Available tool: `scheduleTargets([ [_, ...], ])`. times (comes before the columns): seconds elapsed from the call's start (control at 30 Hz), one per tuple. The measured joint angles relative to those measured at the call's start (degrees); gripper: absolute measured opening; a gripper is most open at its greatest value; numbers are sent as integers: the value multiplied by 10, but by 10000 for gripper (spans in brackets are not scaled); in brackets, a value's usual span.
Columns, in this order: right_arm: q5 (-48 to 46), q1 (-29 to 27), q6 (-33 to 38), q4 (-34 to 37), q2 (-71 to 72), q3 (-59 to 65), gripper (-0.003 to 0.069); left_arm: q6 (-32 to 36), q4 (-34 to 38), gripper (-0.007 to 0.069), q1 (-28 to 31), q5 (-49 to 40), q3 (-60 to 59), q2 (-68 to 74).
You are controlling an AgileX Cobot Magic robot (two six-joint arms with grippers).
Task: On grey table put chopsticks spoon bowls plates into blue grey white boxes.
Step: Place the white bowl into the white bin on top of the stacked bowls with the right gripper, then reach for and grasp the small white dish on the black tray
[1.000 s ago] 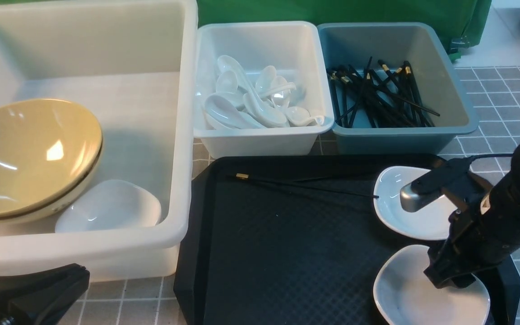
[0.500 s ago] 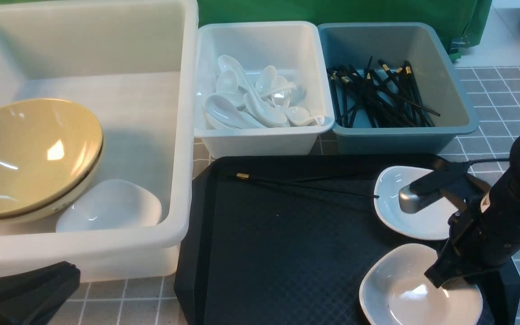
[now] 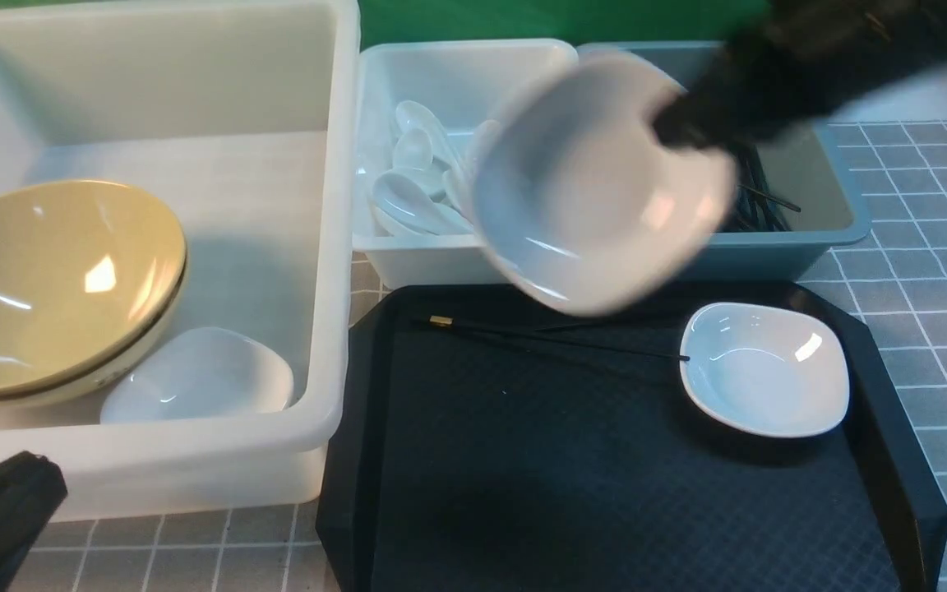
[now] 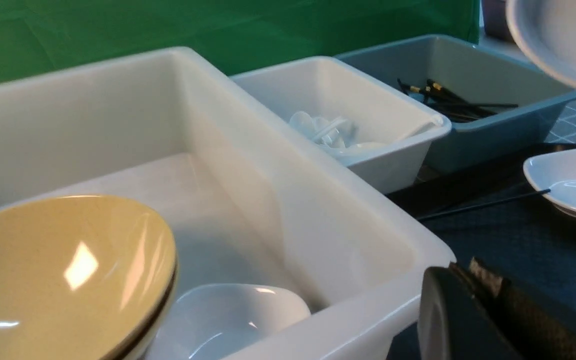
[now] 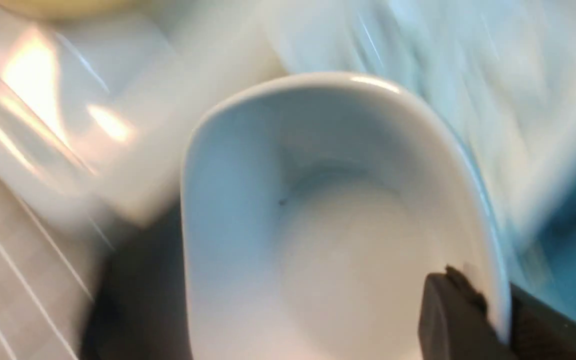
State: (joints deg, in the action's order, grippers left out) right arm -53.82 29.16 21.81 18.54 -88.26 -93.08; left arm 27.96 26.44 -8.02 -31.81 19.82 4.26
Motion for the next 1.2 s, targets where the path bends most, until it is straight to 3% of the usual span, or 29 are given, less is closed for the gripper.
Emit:
scheduleTargets([
  [0.17,38,109,11,9,-163,-170,62,0,-1,-10,0,17,-6,0],
  [0.27,36,143,10,-28,-257,-247,62,0,-1,-10,0,17,-6,0],
  [0.3,24,162,-1,-69,-317,-313,62,0,-1,-10,0,17,-6,0],
  [0.5,-56,202,-30,-164,-497,-492,62,-1,-1,-10,0,17,-6,0],
  [0.67,-52,216,-40,-167,-525,-505,94,-1,-1,-8,0,17,-6,0],
  [0.8,-50,216,-46,-152,-525,-505,171,-1,-2,-8,0,17,-6,0],
  [1.0,-58,215,-121,-142,-502,-493,446,-1,-7,-8,0,17,-6,0],
  [1.2,-75,201,-101,-141,-358,-382,510,-1,-8,-8,0,14,-6,0],
])
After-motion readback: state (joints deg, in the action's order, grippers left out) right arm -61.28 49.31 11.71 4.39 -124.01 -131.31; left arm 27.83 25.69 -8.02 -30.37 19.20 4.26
